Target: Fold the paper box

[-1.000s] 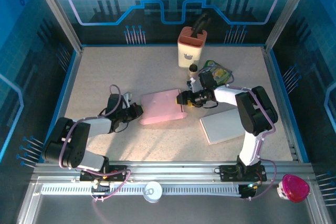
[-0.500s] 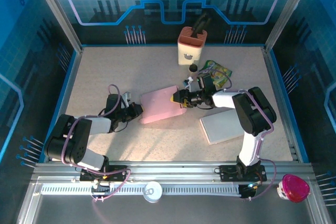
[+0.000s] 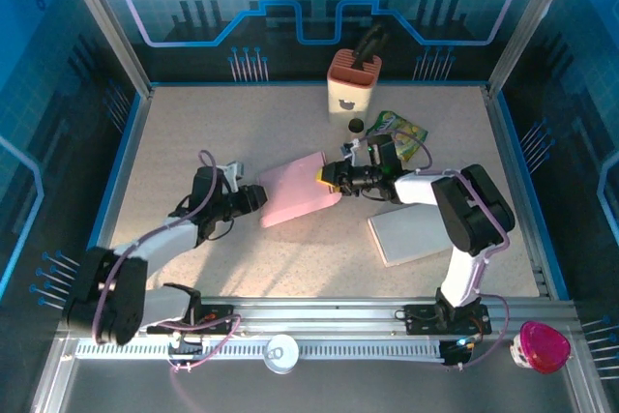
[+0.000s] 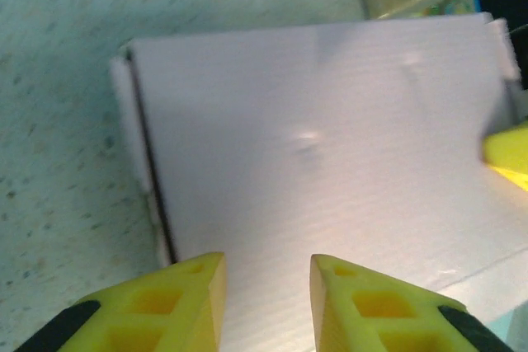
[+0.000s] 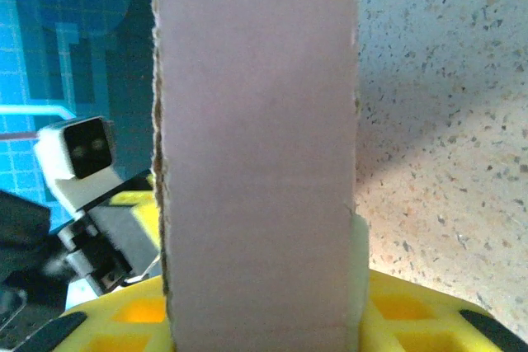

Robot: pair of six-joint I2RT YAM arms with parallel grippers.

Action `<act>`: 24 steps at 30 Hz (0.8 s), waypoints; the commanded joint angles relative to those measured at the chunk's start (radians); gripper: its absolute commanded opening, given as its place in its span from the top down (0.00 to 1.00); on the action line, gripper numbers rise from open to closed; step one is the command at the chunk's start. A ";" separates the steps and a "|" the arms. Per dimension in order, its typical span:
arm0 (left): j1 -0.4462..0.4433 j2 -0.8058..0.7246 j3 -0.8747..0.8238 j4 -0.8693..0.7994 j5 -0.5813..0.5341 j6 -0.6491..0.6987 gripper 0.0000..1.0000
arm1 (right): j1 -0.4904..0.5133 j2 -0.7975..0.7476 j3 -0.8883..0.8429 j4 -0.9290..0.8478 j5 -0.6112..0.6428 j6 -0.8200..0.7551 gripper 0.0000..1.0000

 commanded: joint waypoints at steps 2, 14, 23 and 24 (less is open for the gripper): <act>-0.143 -0.153 0.056 -0.159 -0.138 0.249 0.66 | -0.014 -0.054 -0.058 0.083 -0.002 0.118 0.64; -0.696 -0.186 0.118 -0.243 -0.697 0.731 0.59 | -0.076 -0.229 -0.081 -0.213 0.014 0.179 0.69; -0.823 0.041 0.171 -0.109 -0.967 0.944 0.53 | -0.113 -0.295 -0.065 -0.417 -0.010 0.177 0.70; -0.827 0.059 0.172 -0.097 -0.971 0.956 0.52 | -0.116 -0.296 -0.063 -0.428 -0.013 0.184 0.70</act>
